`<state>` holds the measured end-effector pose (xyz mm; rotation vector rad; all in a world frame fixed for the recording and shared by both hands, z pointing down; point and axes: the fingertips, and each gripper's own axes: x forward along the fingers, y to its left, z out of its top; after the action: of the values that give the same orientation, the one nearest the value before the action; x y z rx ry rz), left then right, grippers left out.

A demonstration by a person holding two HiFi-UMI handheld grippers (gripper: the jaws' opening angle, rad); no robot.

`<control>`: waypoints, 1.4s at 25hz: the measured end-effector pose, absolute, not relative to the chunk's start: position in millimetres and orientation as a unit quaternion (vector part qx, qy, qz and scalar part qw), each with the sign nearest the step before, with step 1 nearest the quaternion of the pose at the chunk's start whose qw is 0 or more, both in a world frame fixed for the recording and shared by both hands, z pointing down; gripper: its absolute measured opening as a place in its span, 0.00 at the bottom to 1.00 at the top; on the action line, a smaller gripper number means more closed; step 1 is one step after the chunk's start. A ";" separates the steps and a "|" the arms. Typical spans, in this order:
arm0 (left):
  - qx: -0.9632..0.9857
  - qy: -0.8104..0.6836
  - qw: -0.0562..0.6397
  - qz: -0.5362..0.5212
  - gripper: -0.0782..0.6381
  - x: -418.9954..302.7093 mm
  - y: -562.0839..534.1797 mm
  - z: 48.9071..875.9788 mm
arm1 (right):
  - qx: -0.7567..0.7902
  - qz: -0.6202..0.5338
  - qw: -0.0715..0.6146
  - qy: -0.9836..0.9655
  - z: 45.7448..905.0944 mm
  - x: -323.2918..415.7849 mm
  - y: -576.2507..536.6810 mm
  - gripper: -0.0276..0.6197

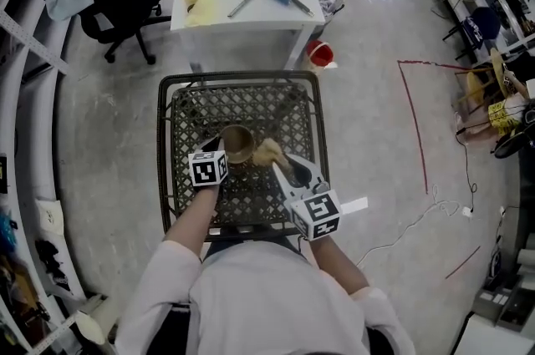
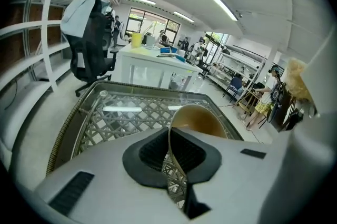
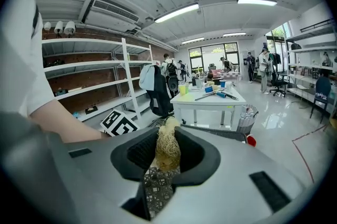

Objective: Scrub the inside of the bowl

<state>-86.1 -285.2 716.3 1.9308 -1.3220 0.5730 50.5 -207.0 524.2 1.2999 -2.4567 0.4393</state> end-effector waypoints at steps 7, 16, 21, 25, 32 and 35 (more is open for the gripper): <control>0.726 -0.521 0.395 0.215 0.17 -85.4 -286.1 749.3 | 0.457 0.168 0.172 -0.857 538.1 55.6 -206.8 0.20; 0.708 -0.519 0.436 0.201 0.17 -78.9 -289.0 773.8 | 0.460 0.181 0.178 -0.851 548.5 61.4 -203.3 0.20; 0.698 -0.520 0.451 0.198 0.17 -78.8 -288.8 784.2 | 0.461 0.185 0.181 -0.849 551.4 62.4 -201.6 0.20; 0.689 -0.527 0.457 0.197 0.17 -80.8 -287.7 788.3 | 0.462 0.186 0.183 -0.848 553.0 65.5 -201.2 0.20; 0.689 -0.525 0.462 0.190 0.17 -80.0 -291.0 790.6 | 0.457 0.191 0.181 -0.850 557.1 62.1 -199.3 0.20; 0.689 -0.522 0.468 0.184 0.17 -78.9 -291.2 790.2 | 0.454 0.193 0.181 -0.851 558.1 61.0 -199.8 0.20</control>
<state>-78.9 -291.2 790.2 1.6910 -1.2792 0.4509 61.0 -199.8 558.1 1.2819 -2.4030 0.5464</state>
